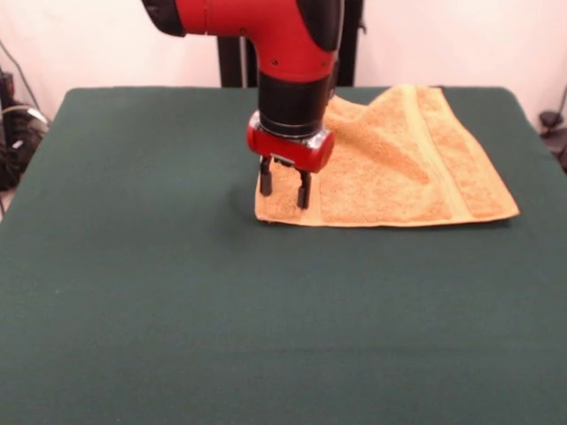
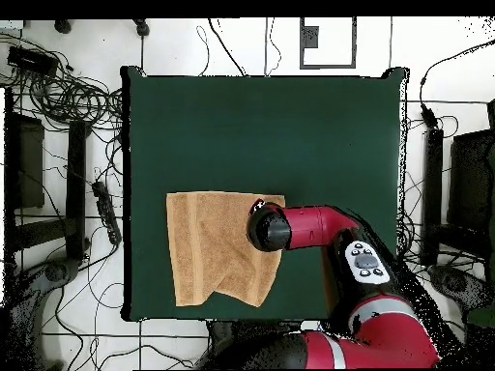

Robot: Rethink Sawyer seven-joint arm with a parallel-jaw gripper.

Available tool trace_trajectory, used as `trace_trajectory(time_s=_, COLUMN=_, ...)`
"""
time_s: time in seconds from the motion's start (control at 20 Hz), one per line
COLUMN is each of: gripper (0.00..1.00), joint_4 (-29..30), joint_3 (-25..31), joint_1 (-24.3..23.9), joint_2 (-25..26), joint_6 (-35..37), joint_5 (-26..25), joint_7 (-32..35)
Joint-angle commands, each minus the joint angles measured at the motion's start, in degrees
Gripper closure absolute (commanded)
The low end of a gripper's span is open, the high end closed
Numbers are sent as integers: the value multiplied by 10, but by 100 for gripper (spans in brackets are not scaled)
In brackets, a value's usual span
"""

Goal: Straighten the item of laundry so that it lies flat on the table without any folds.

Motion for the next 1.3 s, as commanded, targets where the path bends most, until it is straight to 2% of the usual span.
trace_trajectory(time_s=0.05, gripper=0, joint_4=-152, joint_3=17, joint_1=4, joint_2=104, joint_6=-87, joint_5=-61, joint_7=-30)
trace_trajectory(time_s=0.45, gripper=0, joint_4=-221, joint_3=77, joint_1=-41, joint_2=131, joint_6=-72, joint_5=-108, joint_7=-99)
trace_trajectory(time_s=0.8, gripper=0, joint_4=-266, joint_3=178, joint_1=-110, joint_2=148, joint_6=-8, joint_5=-162, joint_7=-208)
trace_trajectory(time_s=1.3, gripper=0, joint_4=-283, joint_3=254, joint_1=-154, joint_2=128, joint_6=50, joint_5=-234, joint_7=-234)
